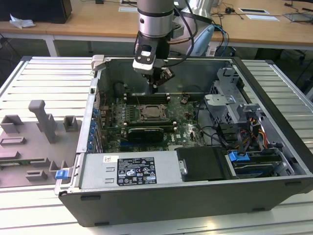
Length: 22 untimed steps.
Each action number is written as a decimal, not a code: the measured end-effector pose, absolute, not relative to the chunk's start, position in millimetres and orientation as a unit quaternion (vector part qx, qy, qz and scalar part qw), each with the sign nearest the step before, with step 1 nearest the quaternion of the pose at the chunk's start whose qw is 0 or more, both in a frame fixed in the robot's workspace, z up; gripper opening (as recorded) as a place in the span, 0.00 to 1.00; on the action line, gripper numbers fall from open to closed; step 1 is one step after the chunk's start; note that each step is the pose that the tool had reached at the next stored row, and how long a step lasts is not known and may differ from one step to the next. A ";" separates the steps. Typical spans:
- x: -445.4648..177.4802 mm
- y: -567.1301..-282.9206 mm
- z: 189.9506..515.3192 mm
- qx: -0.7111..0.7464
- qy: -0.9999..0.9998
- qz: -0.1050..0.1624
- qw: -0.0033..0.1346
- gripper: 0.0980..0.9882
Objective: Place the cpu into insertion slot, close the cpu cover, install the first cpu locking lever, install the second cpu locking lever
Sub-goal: 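Install the first cpu locking lever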
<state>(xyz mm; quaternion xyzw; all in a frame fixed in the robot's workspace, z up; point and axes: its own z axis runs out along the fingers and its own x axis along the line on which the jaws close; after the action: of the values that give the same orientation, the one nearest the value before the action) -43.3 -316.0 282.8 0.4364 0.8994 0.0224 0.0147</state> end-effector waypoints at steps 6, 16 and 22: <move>-42.9 -315.9 282.8 0.365 0.931 0.024 0.013 0.01; -42.3 -315.8 282.9 0.285 0.958 0.024 0.011 0.01; -41.9 -315.8 282.8 0.234 0.972 0.025 0.010 0.01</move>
<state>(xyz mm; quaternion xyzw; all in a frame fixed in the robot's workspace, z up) -41.9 -315.8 282.8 0.2345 0.9717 0.0250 0.0096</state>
